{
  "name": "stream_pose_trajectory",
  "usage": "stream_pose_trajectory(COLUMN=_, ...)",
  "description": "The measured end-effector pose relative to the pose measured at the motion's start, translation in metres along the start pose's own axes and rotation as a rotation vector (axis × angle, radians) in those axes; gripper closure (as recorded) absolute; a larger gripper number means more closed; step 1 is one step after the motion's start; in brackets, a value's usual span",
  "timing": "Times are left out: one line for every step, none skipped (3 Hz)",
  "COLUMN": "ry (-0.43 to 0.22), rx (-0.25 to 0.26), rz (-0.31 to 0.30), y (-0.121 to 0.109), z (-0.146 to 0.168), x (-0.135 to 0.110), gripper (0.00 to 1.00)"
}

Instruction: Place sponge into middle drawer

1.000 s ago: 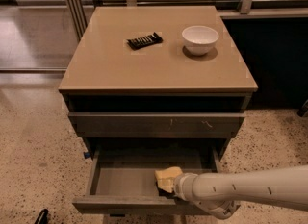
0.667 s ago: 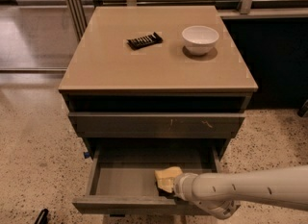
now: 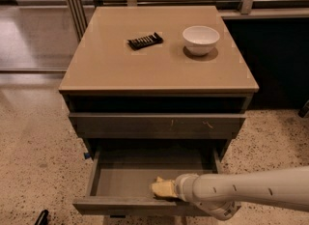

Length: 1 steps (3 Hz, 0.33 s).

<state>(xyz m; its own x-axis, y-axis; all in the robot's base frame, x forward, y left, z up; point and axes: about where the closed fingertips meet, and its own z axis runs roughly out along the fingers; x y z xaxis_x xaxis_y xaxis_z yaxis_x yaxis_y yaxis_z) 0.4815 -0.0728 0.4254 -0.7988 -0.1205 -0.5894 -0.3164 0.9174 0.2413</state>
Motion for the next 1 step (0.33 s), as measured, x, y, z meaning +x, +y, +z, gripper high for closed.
stream_pose_trajectory(ry=0.0, rx=0.0, rz=0.0, y=0.0, z=0.0, x=0.0, gripper=0.0)
